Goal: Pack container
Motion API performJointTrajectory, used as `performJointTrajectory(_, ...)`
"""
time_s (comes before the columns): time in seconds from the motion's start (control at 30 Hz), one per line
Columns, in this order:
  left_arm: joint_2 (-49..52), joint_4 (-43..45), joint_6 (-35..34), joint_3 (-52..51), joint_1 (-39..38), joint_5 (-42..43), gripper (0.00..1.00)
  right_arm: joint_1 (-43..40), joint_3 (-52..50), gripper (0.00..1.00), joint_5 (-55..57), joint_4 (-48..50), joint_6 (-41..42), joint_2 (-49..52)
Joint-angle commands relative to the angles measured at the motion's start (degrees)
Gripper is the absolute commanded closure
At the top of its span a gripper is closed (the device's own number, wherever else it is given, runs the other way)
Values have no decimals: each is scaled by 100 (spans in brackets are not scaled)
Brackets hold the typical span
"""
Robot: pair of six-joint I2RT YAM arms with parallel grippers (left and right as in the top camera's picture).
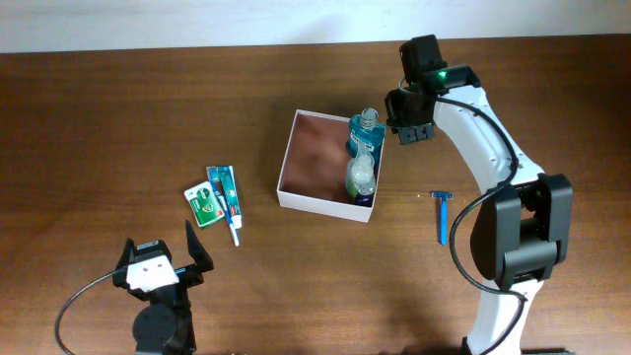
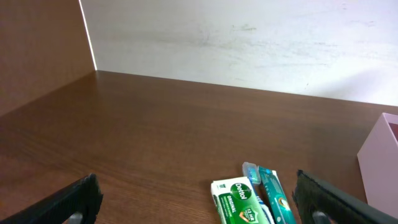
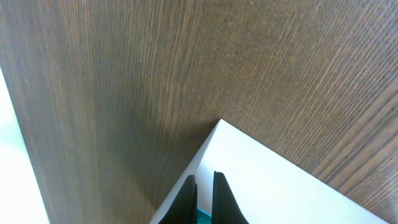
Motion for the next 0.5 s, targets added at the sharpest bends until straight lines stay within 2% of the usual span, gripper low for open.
performJointTrajectory(0.0, -33, 20, 107, -70, 28, 22, 1, 37, -52, 96, 96, 4, 243, 76)
performJointTrajectory(0.47, -33, 20, 107, -68, 28, 22, 1, 37, -55, 96, -260, 398, 411, 271)
